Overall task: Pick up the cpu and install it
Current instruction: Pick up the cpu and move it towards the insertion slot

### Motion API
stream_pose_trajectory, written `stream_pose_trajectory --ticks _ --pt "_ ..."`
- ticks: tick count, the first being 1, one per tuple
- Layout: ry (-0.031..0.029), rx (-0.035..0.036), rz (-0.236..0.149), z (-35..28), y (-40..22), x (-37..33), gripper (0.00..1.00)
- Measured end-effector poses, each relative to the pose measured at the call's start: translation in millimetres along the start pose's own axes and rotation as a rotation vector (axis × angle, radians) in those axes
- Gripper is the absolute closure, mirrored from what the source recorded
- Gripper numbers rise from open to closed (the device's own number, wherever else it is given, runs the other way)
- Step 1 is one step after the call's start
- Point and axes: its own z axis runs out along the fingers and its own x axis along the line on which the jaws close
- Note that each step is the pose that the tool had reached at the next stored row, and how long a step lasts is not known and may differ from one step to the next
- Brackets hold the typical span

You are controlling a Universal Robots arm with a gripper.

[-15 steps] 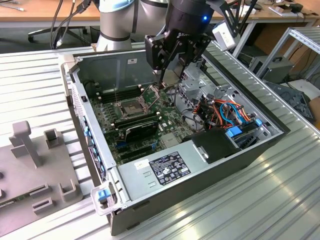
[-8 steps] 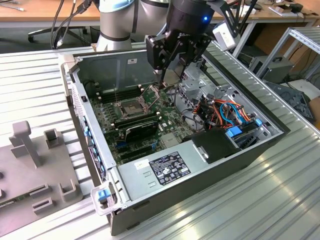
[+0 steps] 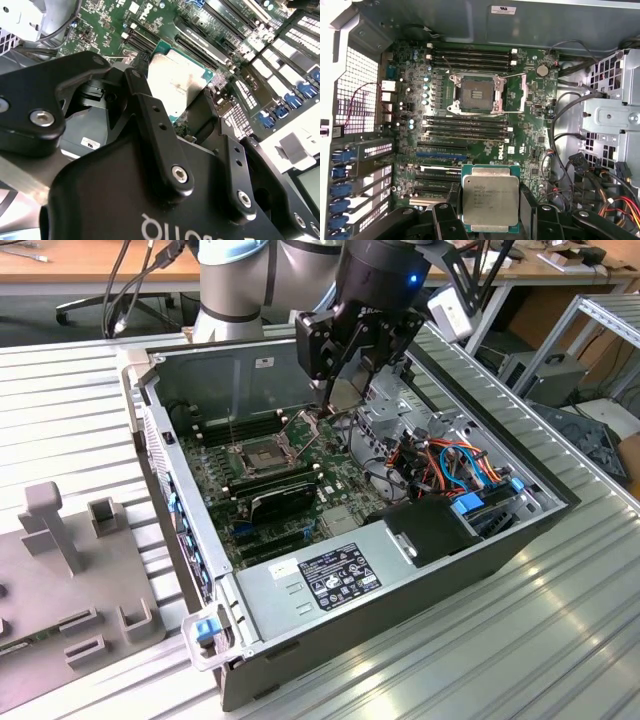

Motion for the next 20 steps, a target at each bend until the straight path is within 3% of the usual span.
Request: stream_pose_trajectory --ticks 20 --pt "0.0000 0.0004 0.000 4.0 0.4 -13.4 0.45"
